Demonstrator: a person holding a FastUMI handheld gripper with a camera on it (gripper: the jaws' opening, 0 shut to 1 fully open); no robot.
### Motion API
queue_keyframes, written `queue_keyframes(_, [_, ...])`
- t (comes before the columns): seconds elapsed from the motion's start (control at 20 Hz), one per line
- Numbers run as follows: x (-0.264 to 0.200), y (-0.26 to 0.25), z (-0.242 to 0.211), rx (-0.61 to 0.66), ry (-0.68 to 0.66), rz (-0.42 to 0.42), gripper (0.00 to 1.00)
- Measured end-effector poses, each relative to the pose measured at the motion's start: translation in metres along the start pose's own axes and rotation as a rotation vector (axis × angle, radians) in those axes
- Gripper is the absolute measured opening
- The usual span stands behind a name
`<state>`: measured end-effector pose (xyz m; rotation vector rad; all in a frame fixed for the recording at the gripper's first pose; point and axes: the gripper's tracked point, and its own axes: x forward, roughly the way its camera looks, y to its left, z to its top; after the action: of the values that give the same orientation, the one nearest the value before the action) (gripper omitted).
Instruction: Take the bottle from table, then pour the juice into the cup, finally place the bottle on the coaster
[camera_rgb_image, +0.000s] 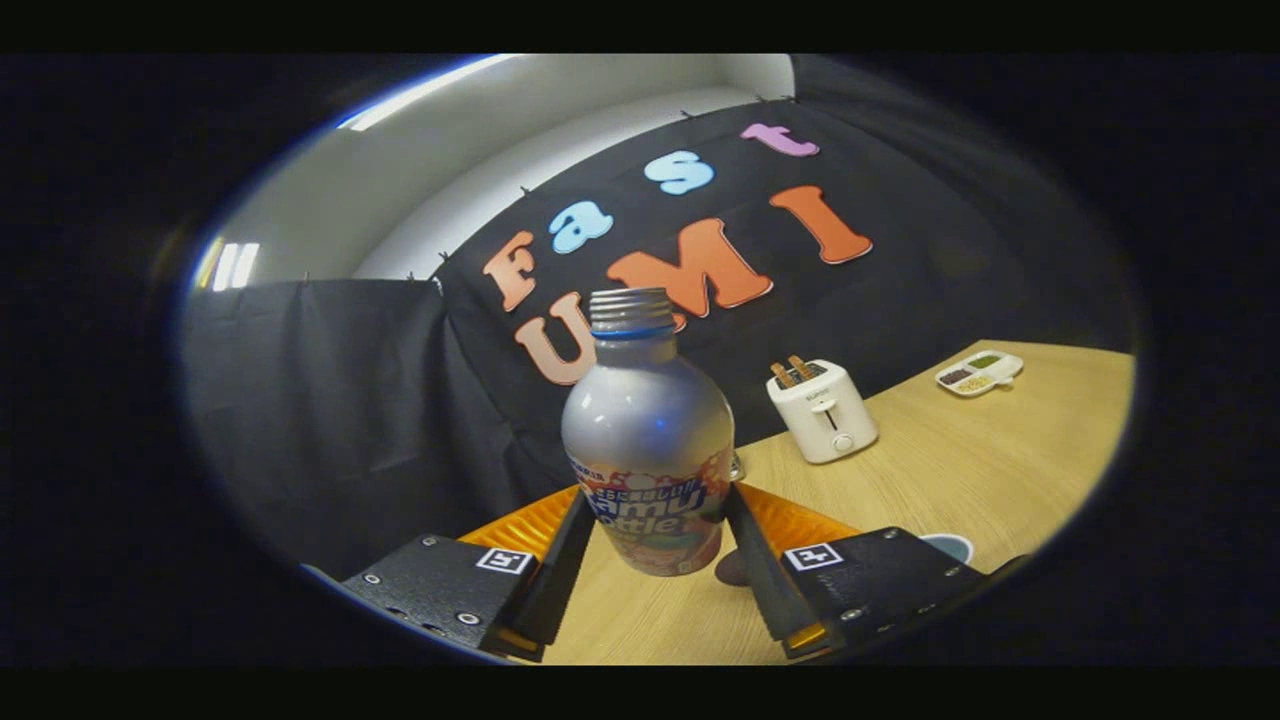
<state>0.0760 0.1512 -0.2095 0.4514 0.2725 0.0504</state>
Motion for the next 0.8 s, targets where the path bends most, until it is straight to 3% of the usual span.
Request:
queue_keyframes(0.4, [0.033, -0.023, -0.033, -0.271, 0.060, -0.105, 0.76])
queue_keyframes(0.8, [0.068, -0.033, -0.071, -0.385, 0.119, -0.137, 0.76])
